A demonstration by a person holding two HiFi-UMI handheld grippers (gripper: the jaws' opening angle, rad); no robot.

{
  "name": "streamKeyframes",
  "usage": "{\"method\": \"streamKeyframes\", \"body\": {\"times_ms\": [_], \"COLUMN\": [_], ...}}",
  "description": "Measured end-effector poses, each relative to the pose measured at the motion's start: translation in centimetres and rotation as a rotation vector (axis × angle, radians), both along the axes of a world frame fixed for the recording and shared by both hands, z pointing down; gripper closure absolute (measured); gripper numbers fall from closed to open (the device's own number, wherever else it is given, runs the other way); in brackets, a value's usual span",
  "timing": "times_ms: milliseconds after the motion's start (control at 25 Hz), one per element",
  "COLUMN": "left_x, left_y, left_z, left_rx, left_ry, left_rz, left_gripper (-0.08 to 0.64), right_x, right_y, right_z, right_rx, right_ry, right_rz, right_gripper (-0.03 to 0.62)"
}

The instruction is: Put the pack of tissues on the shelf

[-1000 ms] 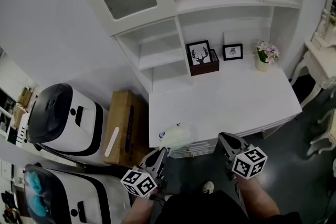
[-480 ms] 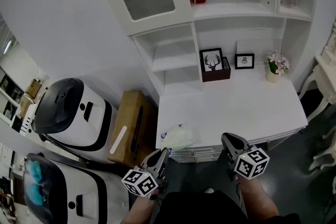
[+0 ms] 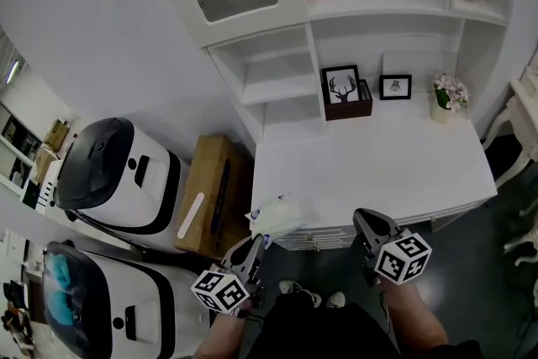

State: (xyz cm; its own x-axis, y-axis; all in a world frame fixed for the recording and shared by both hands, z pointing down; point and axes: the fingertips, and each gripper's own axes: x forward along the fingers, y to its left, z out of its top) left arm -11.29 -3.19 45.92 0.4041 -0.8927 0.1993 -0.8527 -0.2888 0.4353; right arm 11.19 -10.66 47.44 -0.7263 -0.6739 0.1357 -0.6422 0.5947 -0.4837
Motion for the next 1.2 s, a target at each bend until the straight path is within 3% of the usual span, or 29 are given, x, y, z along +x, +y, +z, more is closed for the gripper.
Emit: {"method": "streamKeyframes", "body": {"times_ms": [400, 800, 1200], "left_x": [1.3, 2.8, 2.0], "left_y": [-2.8, -8.4, -15.3], "left_z": [0.6, 1.1, 3.4], "left_rx": [-0.044, -0.027, -0.03], "left_ry": [0.002, 0.012, 0.001], "left_rz": [0.06, 0.088, 0.107], "left_gripper": [0.555, 0.555, 0.555], "right_x": [3.1, 7.6, 8.0], "right_y": [0.1, -1.2, -5.3], "right_z": [1.2, 1.4, 0.9], "right_rx": [-0.026, -0.026, -0.018], "right_ry": [-0.028, -0.019, 0.014], "right_rz": [0.093, 0.201, 0.265], "right_gripper": [0.588, 0.588, 0.588]}}
